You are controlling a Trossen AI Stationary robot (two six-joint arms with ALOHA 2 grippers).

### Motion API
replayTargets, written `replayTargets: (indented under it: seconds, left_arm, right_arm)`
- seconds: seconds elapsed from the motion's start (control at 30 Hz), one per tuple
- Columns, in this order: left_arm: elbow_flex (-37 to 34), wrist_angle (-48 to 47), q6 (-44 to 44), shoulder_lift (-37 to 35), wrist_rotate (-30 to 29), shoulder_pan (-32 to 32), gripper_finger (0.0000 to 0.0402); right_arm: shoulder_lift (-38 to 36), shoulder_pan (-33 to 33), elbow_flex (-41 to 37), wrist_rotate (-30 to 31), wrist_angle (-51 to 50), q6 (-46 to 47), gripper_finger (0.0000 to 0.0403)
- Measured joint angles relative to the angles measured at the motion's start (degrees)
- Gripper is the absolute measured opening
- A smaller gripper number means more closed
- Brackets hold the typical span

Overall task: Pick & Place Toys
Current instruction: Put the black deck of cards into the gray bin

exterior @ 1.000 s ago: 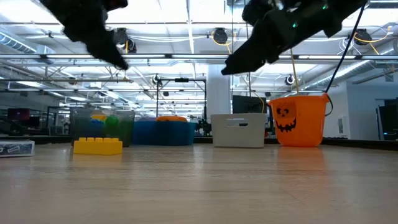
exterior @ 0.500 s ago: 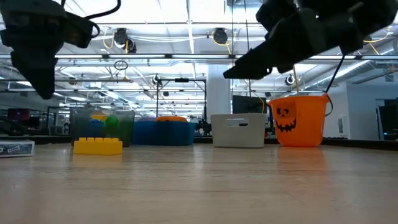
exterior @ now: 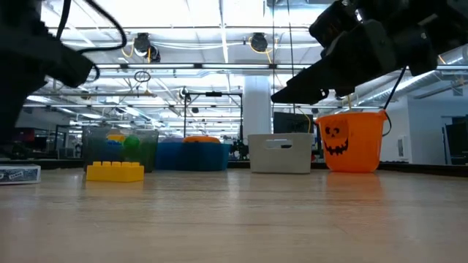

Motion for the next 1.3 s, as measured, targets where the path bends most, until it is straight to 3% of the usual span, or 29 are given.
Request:
replayTargets:
  seconds: [0.23, 0.5, 0.97, 1.3]
  left_arm:
    - [0.00, -3.92, -2.65, 4.85, 3.50, -0.72, 0.0170]
    - [-0.02, -5.66, -5.95, 5.04, -1.68, -0.79, 0.0170]
    - [0.26, 9.20, -1.44, 8.45, -1.13, -0.90, 0.0170]
    - [2.76, 18.42, 10.24, 10.13, 1.09, 0.77, 0.0170]
  right_arm:
    - [0.00, 1.05, 0.00, -0.02, -0.05, 3.00, 0.0392]
    - [0.00, 3.35, -0.02, -0.02, -0.05, 2.99, 0.0392]
    - [0.00, 3.76, -0.04, 0.00, 0.17, 4.27, 0.0391]
    - [0.00, 3.76, -0.04, 0.18, 0.22, 4.44, 0.0391]
